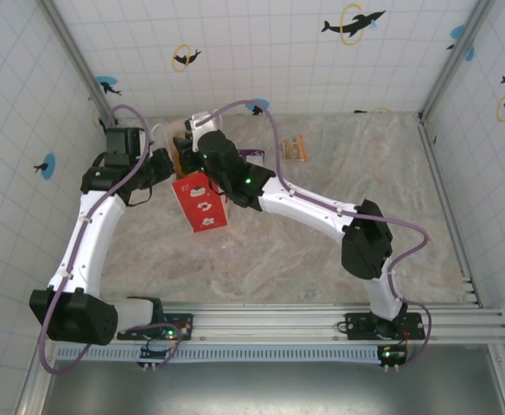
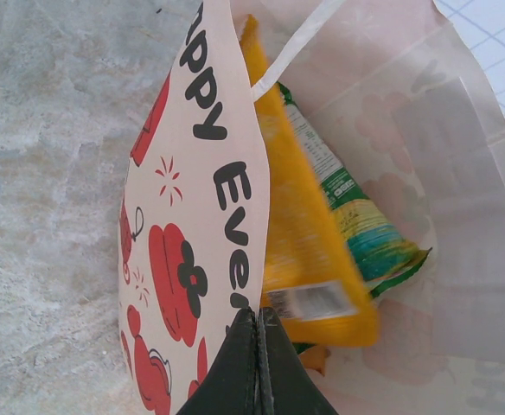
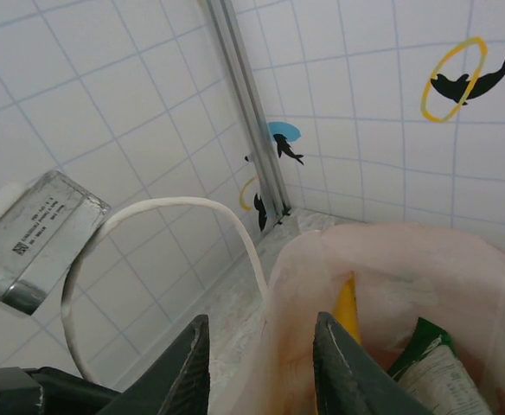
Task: Place the snacks into the paper bag
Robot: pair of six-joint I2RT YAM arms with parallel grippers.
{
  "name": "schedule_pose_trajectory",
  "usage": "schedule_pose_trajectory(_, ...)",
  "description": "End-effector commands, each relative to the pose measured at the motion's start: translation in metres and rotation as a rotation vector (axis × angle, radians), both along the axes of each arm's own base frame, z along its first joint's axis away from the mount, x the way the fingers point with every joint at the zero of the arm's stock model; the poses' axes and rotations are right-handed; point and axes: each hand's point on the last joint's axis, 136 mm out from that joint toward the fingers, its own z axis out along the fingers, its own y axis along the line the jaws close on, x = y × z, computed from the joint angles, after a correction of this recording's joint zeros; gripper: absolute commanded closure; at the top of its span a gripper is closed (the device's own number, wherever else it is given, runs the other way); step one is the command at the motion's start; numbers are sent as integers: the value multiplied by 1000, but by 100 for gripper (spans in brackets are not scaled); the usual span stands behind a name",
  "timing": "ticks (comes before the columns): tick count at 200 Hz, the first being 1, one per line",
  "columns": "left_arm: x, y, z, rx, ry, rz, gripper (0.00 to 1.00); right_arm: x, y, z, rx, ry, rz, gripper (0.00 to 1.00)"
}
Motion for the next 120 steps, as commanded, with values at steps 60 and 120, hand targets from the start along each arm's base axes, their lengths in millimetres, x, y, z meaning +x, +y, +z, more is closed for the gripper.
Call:
schedule_pose_trajectory(60,-6,3,12,23,-22,1,83,-41,-60,40,-3,-53,-40,65)
schedule_pose_trajectory(120,-12,7,23,28,-57,22,61,-53,-134,-6,-45,44,-145,63)
